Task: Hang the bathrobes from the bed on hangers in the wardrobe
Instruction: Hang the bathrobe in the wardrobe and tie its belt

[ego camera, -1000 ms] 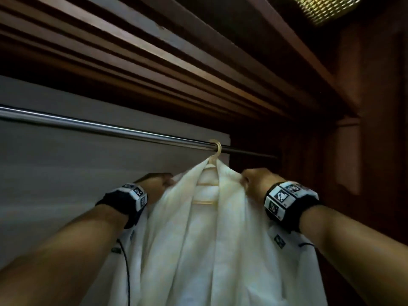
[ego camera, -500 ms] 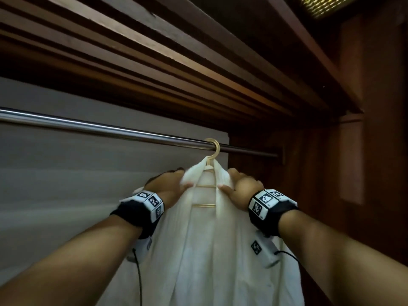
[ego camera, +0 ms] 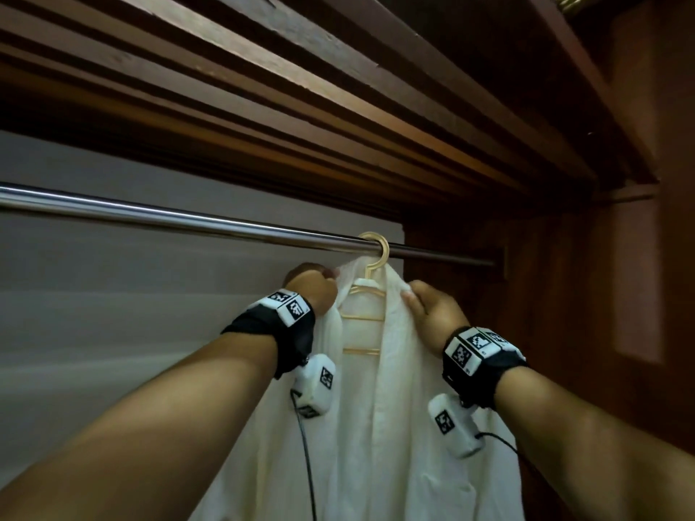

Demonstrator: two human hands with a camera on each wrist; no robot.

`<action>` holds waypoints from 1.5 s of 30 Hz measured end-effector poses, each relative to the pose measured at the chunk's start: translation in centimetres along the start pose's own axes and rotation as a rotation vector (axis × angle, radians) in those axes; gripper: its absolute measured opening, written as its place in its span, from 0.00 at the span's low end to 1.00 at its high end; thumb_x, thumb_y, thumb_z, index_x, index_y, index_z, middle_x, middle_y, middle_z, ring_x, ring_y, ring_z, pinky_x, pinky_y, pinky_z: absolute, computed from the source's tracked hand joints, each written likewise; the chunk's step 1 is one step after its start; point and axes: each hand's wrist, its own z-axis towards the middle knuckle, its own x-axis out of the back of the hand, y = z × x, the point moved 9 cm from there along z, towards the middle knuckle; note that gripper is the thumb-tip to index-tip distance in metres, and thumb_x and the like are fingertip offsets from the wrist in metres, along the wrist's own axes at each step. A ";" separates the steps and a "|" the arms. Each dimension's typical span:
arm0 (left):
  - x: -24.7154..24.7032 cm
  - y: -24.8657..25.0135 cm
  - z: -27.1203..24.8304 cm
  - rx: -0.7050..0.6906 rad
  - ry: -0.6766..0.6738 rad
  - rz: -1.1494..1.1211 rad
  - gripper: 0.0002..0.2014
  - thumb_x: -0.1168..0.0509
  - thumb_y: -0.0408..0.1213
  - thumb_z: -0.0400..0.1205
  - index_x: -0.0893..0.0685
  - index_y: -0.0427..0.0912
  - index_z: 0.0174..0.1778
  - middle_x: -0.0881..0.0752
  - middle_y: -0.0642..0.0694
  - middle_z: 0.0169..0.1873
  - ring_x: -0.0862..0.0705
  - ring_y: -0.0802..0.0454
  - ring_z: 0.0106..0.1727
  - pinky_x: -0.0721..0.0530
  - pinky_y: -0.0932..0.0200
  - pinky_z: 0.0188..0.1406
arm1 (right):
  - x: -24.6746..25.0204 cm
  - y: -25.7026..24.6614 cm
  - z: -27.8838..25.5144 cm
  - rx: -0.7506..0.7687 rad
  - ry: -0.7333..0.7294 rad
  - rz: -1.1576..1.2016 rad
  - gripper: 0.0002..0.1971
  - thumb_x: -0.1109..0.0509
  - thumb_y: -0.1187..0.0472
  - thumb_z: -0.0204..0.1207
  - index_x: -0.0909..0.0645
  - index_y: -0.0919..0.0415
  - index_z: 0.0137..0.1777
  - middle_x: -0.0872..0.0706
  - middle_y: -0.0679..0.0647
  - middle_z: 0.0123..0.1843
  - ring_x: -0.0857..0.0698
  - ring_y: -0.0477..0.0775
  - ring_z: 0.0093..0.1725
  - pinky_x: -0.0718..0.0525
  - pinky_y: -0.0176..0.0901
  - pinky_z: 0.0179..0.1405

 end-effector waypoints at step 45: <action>-13.2 -14.1 -26.5 -0.060 0.005 0.478 0.22 0.37 0.38 0.72 0.23 0.46 0.63 0.26 0.36 0.60 0.26 0.34 0.57 0.27 0.36 0.59 | -12.6 18.9 -30.0 -0.328 -0.508 -0.392 0.61 0.23 0.52 0.69 0.75 0.35 0.79 0.41 0.59 0.81 0.28 0.65 0.72 0.21 0.59 0.66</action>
